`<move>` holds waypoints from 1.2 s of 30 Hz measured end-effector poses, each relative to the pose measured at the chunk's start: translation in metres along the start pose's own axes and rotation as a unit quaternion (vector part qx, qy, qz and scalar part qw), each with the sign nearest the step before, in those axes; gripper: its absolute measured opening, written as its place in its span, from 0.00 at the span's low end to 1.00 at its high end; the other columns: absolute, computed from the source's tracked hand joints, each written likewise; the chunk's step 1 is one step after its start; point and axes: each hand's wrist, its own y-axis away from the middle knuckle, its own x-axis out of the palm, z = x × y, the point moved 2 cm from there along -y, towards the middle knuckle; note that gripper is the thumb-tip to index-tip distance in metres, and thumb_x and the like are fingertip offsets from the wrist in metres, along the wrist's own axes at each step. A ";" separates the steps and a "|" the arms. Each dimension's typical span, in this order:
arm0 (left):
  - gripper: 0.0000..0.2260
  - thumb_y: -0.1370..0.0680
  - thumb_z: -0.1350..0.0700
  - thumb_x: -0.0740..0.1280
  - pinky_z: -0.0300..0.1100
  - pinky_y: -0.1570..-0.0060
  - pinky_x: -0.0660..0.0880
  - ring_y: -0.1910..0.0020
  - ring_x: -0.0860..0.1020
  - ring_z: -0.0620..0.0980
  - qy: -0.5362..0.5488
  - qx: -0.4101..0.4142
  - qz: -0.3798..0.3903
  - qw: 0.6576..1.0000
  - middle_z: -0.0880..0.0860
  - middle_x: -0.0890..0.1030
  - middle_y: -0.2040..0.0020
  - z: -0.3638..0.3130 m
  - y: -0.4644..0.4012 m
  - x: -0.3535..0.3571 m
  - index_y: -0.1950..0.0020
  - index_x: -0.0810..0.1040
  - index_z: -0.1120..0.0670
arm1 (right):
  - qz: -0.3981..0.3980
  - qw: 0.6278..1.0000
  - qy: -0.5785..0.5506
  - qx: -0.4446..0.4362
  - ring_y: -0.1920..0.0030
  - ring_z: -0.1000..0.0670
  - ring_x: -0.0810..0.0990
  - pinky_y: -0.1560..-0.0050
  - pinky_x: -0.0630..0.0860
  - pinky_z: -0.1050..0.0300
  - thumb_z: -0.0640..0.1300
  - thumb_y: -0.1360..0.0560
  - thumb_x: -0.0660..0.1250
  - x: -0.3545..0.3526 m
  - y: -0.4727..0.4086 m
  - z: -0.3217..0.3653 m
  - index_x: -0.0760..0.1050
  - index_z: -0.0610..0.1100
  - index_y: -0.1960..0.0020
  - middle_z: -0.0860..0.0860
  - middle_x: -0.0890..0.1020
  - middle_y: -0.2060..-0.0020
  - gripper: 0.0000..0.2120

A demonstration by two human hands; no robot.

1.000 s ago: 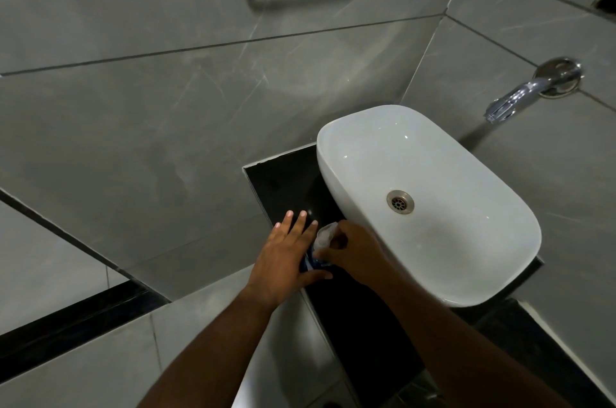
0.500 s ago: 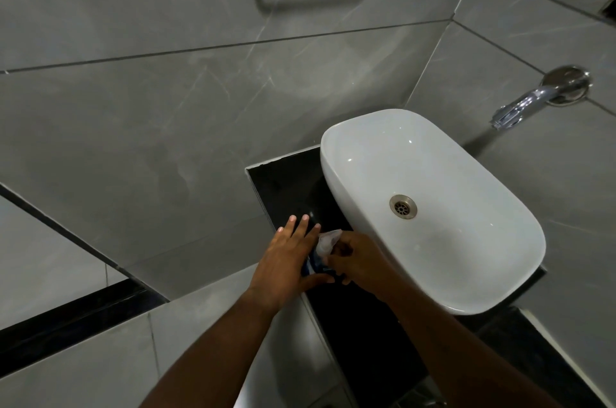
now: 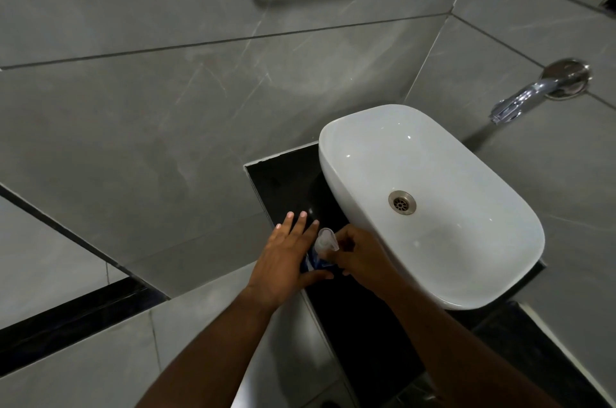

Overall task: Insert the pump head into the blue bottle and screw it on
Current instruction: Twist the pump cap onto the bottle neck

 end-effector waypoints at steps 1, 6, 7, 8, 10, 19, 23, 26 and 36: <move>0.41 0.30 0.31 0.63 0.51 0.27 0.43 0.24 0.41 0.50 -0.001 0.000 0.001 1.000 0.51 0.49 0.22 0.000 0.000 0.000 0.23 0.54 0.47 | -0.001 1.000 0.001 -0.003 0.57 0.41 0.83 0.65 0.79 0.57 0.44 0.30 0.75 0.000 0.000 0.000 0.77 0.43 0.49 0.43 0.84 0.58 0.12; 0.40 0.30 0.32 0.64 0.51 0.26 0.44 0.24 0.42 0.50 0.005 0.001 -0.001 1.000 0.52 0.51 0.22 -0.002 0.000 -0.001 0.23 0.54 0.47 | 0.078 0.995 -0.038 -0.045 0.50 0.49 0.84 0.59 0.82 0.60 0.44 0.23 0.67 0.000 0.005 0.009 0.77 0.46 0.39 0.48 0.84 0.50 0.13; 0.40 0.29 0.32 0.64 0.52 0.26 0.44 0.24 0.42 0.50 0.007 0.000 -0.002 1.000 0.52 0.51 0.22 -0.002 0.000 -0.001 0.23 0.54 0.47 | 0.078 0.995 -0.025 -0.050 0.51 0.49 0.85 0.57 0.83 0.57 0.45 0.23 0.67 0.000 0.004 0.009 0.78 0.45 0.42 0.47 0.85 0.50 0.11; 0.40 0.29 0.32 0.64 0.52 0.26 0.44 0.24 0.42 0.50 0.008 -0.001 -0.002 1.000 0.52 0.51 0.22 -0.002 0.000 -0.001 0.23 0.54 0.47 | 0.070 0.996 -0.014 -0.049 0.53 0.49 0.85 0.55 0.83 0.52 0.45 0.24 0.68 0.001 0.002 0.009 0.78 0.45 0.45 0.46 0.85 0.52 0.09; 0.40 0.29 0.33 0.65 0.51 0.26 0.44 0.24 0.42 0.50 0.006 0.000 -0.001 1.000 0.52 0.51 0.22 -0.002 0.000 0.000 0.23 0.54 0.47 | 0.046 0.998 0.008 -0.036 0.56 0.48 0.83 0.55 0.82 0.47 0.44 0.27 0.72 0.001 -0.003 0.007 0.76 0.49 0.53 0.47 0.83 0.57 0.05; 0.40 0.30 0.32 0.63 0.51 0.27 0.43 0.24 0.42 0.50 0.012 0.002 -0.005 1.000 0.50 0.50 0.22 -0.001 0.000 0.000 0.23 0.54 0.46 | 0.132 0.991 -0.006 -0.017 0.48 0.46 0.84 0.48 0.83 0.46 0.45 0.25 0.69 -0.005 -0.006 0.010 0.76 0.49 0.39 0.46 0.84 0.48 0.14; 0.40 0.29 0.33 0.64 0.50 0.27 0.42 0.25 0.41 0.49 0.011 -0.008 -0.005 1.000 0.48 0.48 0.24 -0.001 0.001 0.002 0.23 0.53 0.46 | 0.066 0.995 0.069 -0.020 0.55 0.47 0.83 0.49 0.82 0.46 0.48 0.29 0.73 -0.002 -0.009 0.012 0.76 0.43 0.49 0.48 0.83 0.57 0.13; 0.39 0.29 0.33 0.65 0.49 0.27 0.42 0.25 0.41 0.48 0.016 -0.010 -0.003 1.000 0.46 0.46 0.24 -0.002 0.001 0.001 0.23 0.53 0.46 | 0.055 0.995 0.084 -0.018 0.53 0.47 0.82 0.51 0.80 0.51 0.49 0.32 0.75 -0.001 -0.010 0.014 0.74 0.45 0.48 0.50 0.81 0.57 0.17; 0.40 0.29 0.32 0.64 0.50 0.27 0.42 0.24 0.41 0.49 0.012 -0.011 -0.007 1.000 0.47 0.46 0.24 0.000 0.001 0.004 0.23 0.52 0.45 | 0.066 0.992 0.108 -0.014 0.53 0.47 0.82 0.47 0.81 0.47 0.47 0.29 0.73 0.000 -0.010 0.016 0.74 0.44 0.48 0.46 0.82 0.54 0.13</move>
